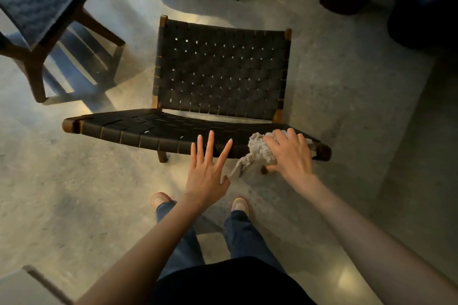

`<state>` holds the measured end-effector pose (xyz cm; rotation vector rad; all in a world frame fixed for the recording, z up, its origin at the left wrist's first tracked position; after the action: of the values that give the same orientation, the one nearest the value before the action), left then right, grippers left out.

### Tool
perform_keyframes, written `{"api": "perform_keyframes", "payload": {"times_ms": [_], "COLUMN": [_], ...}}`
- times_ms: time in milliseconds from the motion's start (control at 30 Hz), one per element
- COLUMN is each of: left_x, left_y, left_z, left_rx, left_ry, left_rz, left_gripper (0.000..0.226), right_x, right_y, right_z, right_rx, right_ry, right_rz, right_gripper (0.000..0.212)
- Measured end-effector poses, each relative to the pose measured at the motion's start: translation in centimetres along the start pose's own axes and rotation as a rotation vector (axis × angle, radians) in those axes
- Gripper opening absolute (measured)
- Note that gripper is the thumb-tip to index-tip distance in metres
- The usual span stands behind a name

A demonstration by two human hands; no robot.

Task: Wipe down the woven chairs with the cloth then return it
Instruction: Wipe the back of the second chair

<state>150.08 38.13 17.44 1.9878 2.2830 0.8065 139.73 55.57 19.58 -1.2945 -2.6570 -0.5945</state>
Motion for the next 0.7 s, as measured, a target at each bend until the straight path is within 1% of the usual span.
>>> {"api": "perform_keyframes", "payload": {"times_ms": [67, 133, 167, 233, 267, 300, 333, 367, 400, 433, 500, 600, 633, 700], "left_x": [1.9, 3.3, 3.8, 4.5, 4.6, 4.8, 4.8, 4.8, 4.8, 4.6, 4.3, 4.1, 4.1, 4.2], "left_y": [-0.3, -0.7, -0.8, -1.0, -1.1, -1.1, -1.2, -1.2, -1.2, -1.3, -1.5, -1.6, -1.6, -1.5], "left_z": [0.5, 0.9, 1.1, 1.3, 1.4, 1.4, 1.5, 1.6, 1.6, 1.7, 1.8, 1.9, 2.0, 2.1], "left_rx": [-0.005, -0.006, -0.012, -0.025, -0.024, -0.021, -0.022, -0.025, -0.03, -0.035, -0.035, -0.024, -0.021, -0.014], "left_ry": [-0.004, -0.007, -0.007, 0.002, 0.006, 0.008, 0.01, 0.013, 0.015, 0.017, 0.027, 0.019, 0.017, 0.024], "left_rz": [0.019, 0.048, 0.057, 0.05, 0.039, 0.03, 0.026, 0.026, 0.029, 0.032, 0.041, 0.05, 0.05, 0.05], "left_gripper": [0.086, 0.084, 0.084, 0.086, 0.088, 0.089, 0.089, 0.089, 0.089, 0.089, 0.089, 0.089, 0.089, 0.09], "right_x": [1.9, 3.6, 4.4, 5.7, 6.1, 6.2, 6.0, 5.6, 5.2, 5.1, 5.7, 7.0, 7.0, 6.1], "right_y": [0.9, 2.4, 3.3, 5.4, 6.0, 6.3, 6.2, 5.7, 5.2, 4.6, 3.7, 3.1, 3.3, 3.8], "right_z": [0.3, 0.2, 0.0, 0.1, 0.4, 0.9, 1.7, 2.5, 3.0, 3.3, 3.6, 4.7, 5.2, 5.7], "right_rx": [-0.025, -0.017, 0.014, 0.101, 0.099, 0.057, -0.021, -0.103, -0.137, -0.115, -0.017, 0.138, 0.183, 0.292], "right_ry": [0.024, 0.024, 0.016, -0.025, -0.067, -0.15, -0.274, -0.391, -0.451, -0.461, -0.445, -0.551, -0.613, -0.784], "right_rz": [0.043, 0.145, 0.218, 0.382, 0.429, 0.438, 0.416, 0.381, 0.362, 0.368, 0.409, 0.425, 0.475, 0.688], "right_gripper": [0.068, 0.068, 0.072, 0.089, 0.098, 0.103, 0.104, 0.098, 0.089, 0.079, 0.067, 0.056, 0.049, 0.04]}}
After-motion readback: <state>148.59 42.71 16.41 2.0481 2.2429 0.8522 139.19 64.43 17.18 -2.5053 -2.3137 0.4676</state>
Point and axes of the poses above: each hand's wrist, its own y-axis away from the middle knuckle, its own z-axis out of the palm, x = y × z, the point moved 3 cm from there along -y, towards the middle knuckle, and after that the axes turned 14 degrees about y, right-handed, at the moved point
